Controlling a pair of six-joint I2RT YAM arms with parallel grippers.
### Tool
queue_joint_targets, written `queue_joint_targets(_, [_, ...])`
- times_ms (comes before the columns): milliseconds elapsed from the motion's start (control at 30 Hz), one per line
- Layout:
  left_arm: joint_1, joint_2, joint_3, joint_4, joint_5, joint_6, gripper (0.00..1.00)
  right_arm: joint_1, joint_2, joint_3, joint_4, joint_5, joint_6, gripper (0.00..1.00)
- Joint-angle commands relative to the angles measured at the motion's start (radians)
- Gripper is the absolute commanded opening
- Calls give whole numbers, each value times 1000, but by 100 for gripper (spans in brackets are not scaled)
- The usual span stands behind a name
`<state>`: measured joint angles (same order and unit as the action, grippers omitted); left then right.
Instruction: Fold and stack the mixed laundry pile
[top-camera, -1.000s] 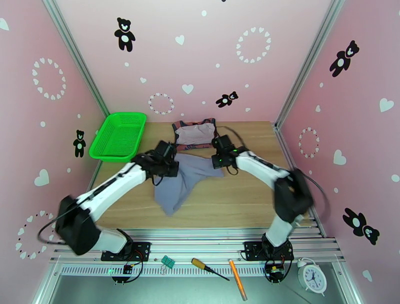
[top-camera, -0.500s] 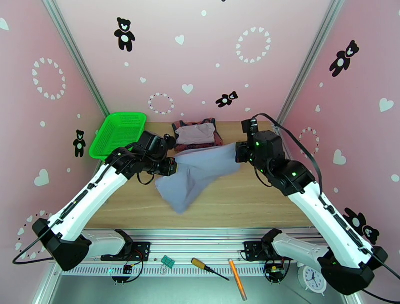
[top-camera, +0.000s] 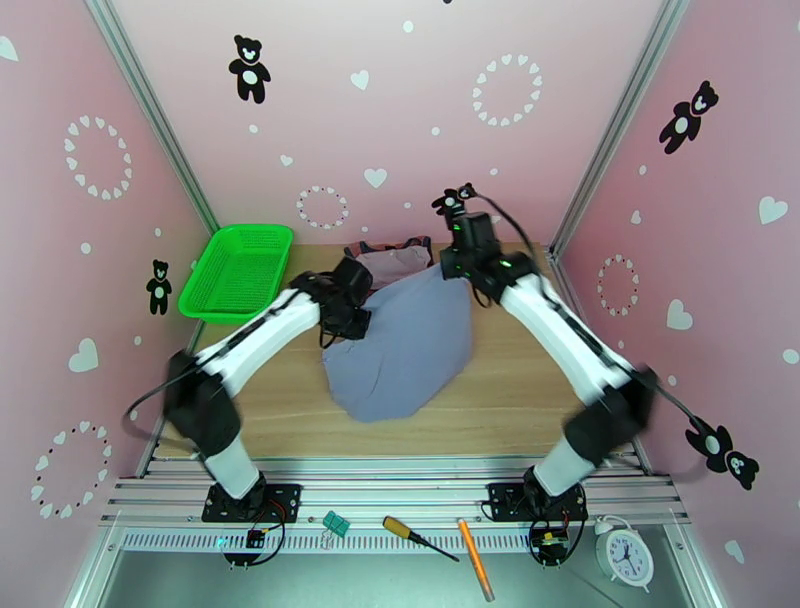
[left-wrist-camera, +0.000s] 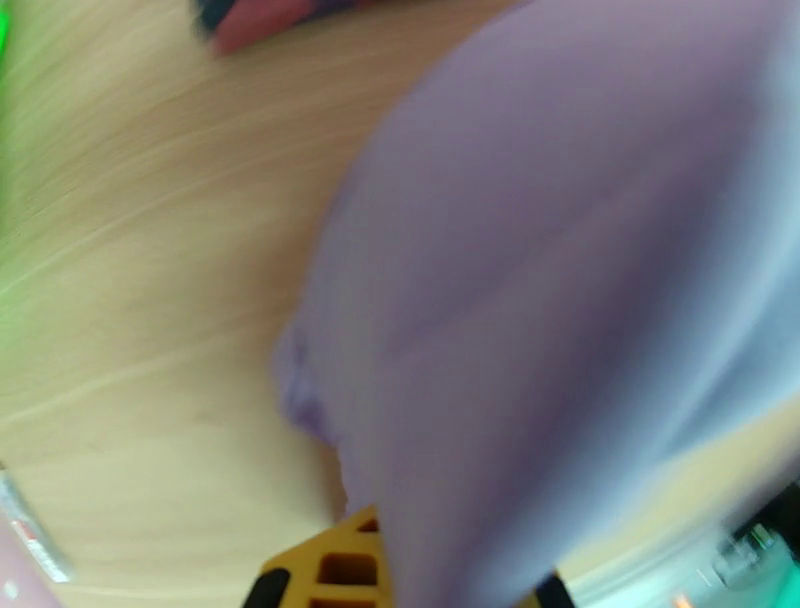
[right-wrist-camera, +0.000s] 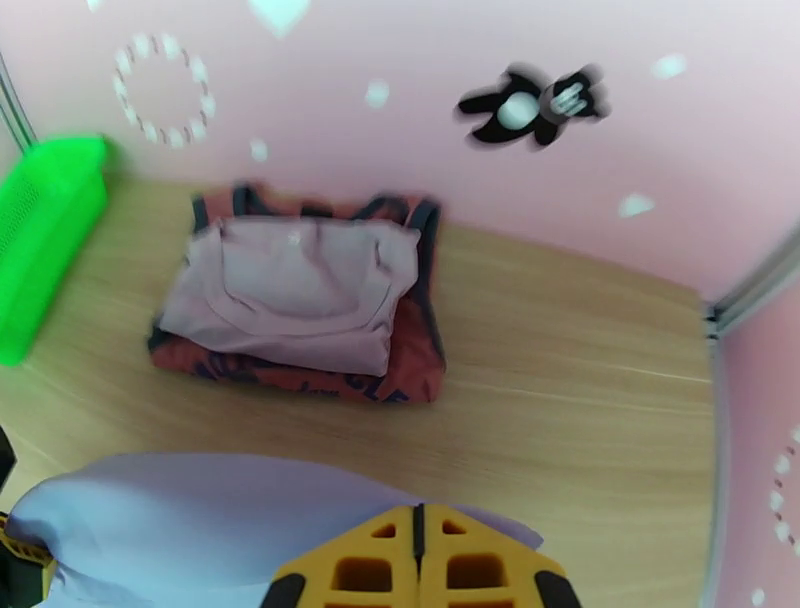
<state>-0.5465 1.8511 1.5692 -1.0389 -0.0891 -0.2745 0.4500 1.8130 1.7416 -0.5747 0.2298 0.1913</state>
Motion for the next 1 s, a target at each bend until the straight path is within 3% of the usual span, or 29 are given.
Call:
queue_joint_targets(0, [59, 77, 37, 1, -259, -48, 0, -5, 147, 93, 32, -51, -48, 18])
queue_joint_targets(100, [86, 121, 46, 38, -320, -69, 0, -7, 201, 106, 50, -58, -43, 38])
queue_joint_targets(133, [89, 130, 51, 44, -329, -70, 12, -6, 200, 96, 52, -63, -39, 41])
queue_joint_targets(167, [88, 136, 57, 45, -326, -67, 31, -6, 192, 83, 55, -67, -37, 43])
queue_joint_targets(200, [87, 139, 62, 46, -312, -64, 56, -3, 175, 54, 64, -72, -36, 45])
queue_joint_targets(233, [86, 132, 59, 51, -296, -61, 72, -5, 151, 20, 76, -75, -38, 46])
queue_joint_targets(300, [81, 99, 47, 59, -277, -60, 96, -4, 90, -60, 95, -75, -41, 48])
queue_joint_targets(467, [68, -67, 6, -14, -219, -79, 98, 0, -111, -281, 112, -128, -50, 49])
queue_joint_targets(600, [79, -241, -145, -93, -119, -124, 98, 48, -259, -421, 47, -186, -84, 49])
queue_joint_targets(767, [129, -375, -428, 54, 75, -179, 99, 153, -348, -576, 8, -250, -47, 51])
queue_joint_targets(967, [144, -317, -561, 250, 178, -239, 98, 210, -305, -735, 105, -180, 71, 63])
